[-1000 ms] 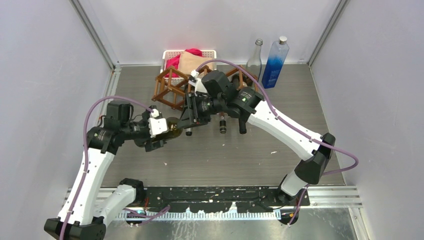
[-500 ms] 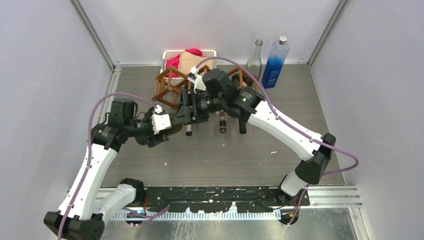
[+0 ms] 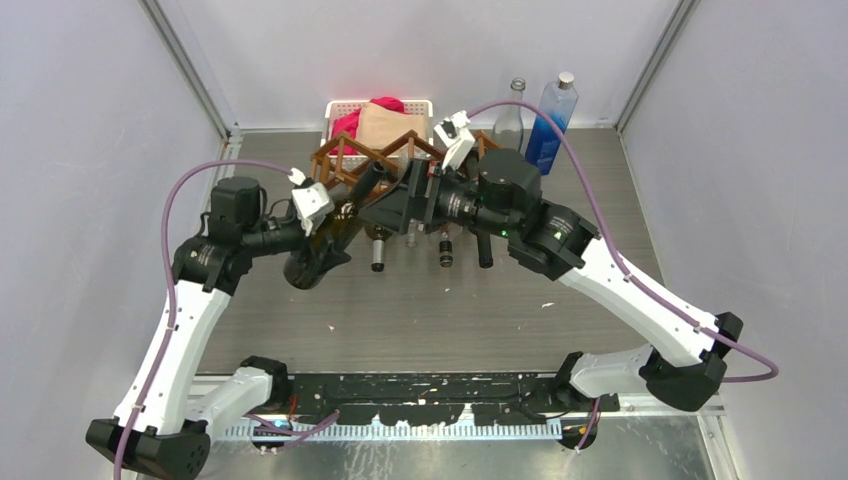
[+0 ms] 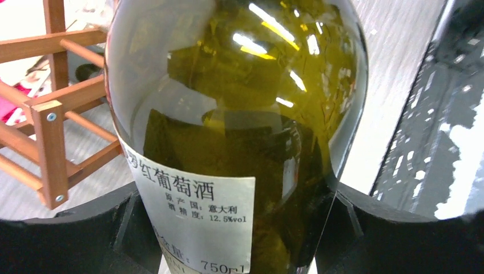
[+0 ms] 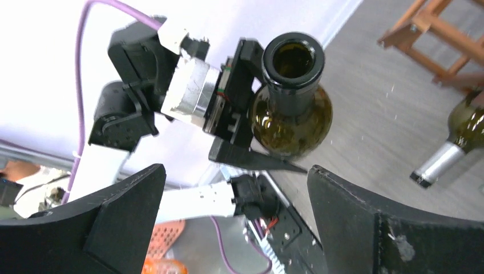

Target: Take the wine bottle off the wine rack

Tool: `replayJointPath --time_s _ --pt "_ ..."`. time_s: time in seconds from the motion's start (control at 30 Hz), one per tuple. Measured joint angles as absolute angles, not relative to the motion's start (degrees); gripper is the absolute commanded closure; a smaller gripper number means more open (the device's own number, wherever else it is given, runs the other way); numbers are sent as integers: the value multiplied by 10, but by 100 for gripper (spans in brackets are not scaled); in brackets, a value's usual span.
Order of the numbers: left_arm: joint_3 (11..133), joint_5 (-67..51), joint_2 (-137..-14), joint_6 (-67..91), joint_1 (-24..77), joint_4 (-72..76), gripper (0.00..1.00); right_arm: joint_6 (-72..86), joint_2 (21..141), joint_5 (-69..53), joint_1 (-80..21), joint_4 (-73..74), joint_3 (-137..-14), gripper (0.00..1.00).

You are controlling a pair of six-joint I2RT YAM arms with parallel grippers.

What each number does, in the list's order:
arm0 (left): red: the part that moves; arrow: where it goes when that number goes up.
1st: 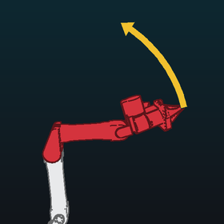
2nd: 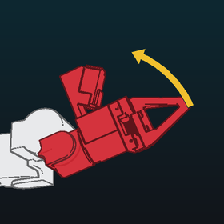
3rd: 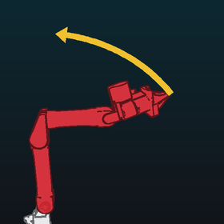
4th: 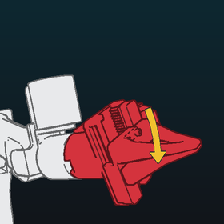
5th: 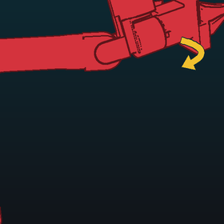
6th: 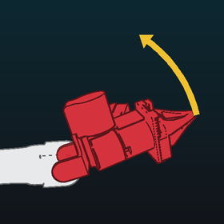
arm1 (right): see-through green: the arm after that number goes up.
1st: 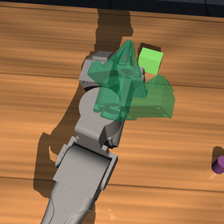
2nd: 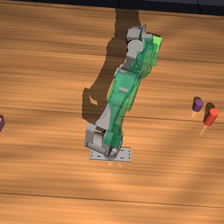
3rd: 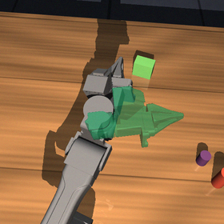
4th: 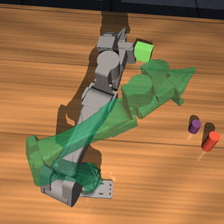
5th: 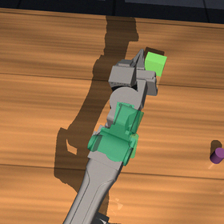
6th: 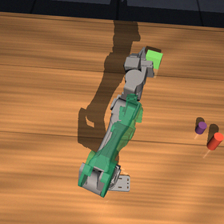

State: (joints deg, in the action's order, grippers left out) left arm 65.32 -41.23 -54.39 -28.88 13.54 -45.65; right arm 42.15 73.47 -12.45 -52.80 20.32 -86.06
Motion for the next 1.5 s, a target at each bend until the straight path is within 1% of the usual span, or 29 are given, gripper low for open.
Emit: replayJointPath --time_s 0.13,0.3,0.47,0.57,0.6,0.73,0.83,0.87,0.9,0.93,0.97,1.0,1.03,1.07,1.2,1.33,1.5 --pt "670 -441 -545 -213 135 -444 100 414 727 -90 -528 167 -860 1" --pt "682 -477 -550 -139 135 -419 100 400 753 -42 -528 136 -860 9" --pt "685 -499 -558 -106 135 -414 100 388 794 12 -530 111 -871 15" --pt "685 -506 -561 -98 135 -414 100 380 816 30 -533 99 -884 21" --pt "685 -507 -561 -94 135 -414 100 376 823 35 -536 95 -890 25" --pt "685 -513 -561 -90 135 -415 100 362 846 44 -543 81 -915 49" --pt "685 -514 -562 -90 135 -419 99 351 860 36 -547 78 -932 74" --pt "685 -516 -562 -92 135 -422 94 344 863 35 -548 79 -938 81" --pt "685 -518 -562 -91 135 -424 82 336 864 36 -548 86 -942 88" --pt "685 -519 -562 -92 135 -425 60 334 864 35 -549 88 -943 95" --pt "685 -517 -562 -96 135 -425 34 331 864 34 -549 88 -943 99" --pt "685 -515 -563 -100 135 -427 6 328 864 35 -550 88 -943 99" --pt "685 -512 -563 -104 135 -429 1 324 864 35 -551 88 -943 99" --pt "685 -509 -562 -109 136 -429 1 317 863 34 -552 89 -943 99" --pt "691 -482 -565 -127 136 -435 0 257 852 45 -549 143 -941 99" --pt "727 -454 -587 -148 137 -465 0 211 821 63 -545 206 -940 99" --pt "766 -411 -617 -164 137 -483 0 169 738 107 -542 279 -940 99"
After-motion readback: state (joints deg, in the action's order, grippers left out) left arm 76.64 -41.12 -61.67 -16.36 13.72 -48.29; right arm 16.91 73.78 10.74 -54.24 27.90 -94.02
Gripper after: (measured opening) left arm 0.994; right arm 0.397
